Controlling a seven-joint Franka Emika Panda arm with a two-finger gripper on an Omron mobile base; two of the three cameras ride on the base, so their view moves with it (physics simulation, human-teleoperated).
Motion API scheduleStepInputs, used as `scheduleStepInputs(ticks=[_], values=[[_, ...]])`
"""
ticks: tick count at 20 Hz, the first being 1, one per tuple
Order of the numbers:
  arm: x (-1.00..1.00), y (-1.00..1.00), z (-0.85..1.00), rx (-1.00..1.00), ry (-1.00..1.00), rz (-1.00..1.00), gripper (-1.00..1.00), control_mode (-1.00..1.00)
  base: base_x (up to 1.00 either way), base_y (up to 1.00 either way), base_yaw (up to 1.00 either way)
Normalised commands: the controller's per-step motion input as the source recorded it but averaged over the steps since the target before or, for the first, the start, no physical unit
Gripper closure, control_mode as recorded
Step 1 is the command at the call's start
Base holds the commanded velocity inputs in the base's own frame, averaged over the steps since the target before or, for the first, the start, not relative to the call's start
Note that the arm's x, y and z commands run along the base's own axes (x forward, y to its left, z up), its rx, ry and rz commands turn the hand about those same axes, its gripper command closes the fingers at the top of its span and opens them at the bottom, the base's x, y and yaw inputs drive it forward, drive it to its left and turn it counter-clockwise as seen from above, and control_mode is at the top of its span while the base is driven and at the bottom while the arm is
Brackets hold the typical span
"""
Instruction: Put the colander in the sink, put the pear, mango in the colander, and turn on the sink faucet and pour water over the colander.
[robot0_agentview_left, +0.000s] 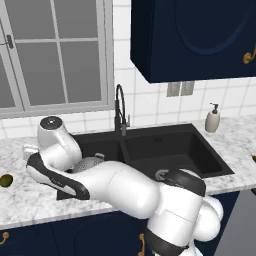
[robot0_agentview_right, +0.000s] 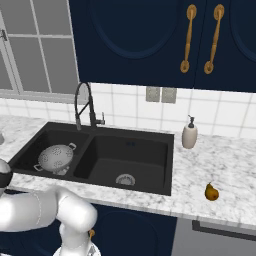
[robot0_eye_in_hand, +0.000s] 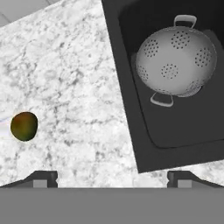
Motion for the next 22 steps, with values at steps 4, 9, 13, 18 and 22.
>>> scheduleStepInputs(ticks=[4, 9, 13, 18, 22], values=[[-0.50, 0.50, 0.00, -0.04, -0.36, 0.37, -1.00, -1.00, 0.00, 0.00, 0.00], [-0.08, 0.62, 0.00, -0.07, -0.03, 0.36, -1.00, -1.00, 0.00, 0.00, 0.00], [0.01, 0.50, 0.09, -0.07, 0.01, 0.25, -1.00, -1.00, 0.00, 0.00, 0.00], [0.01, 0.39, 0.01, -0.13, 0.01, 0.00, -1.00, -1.00, 0.00, 0.00, 0.00], [0.07, 0.18, 0.00, -0.04, 0.00, -0.04, -1.00, -1.00, 0.00, 0.00, 0.00]])
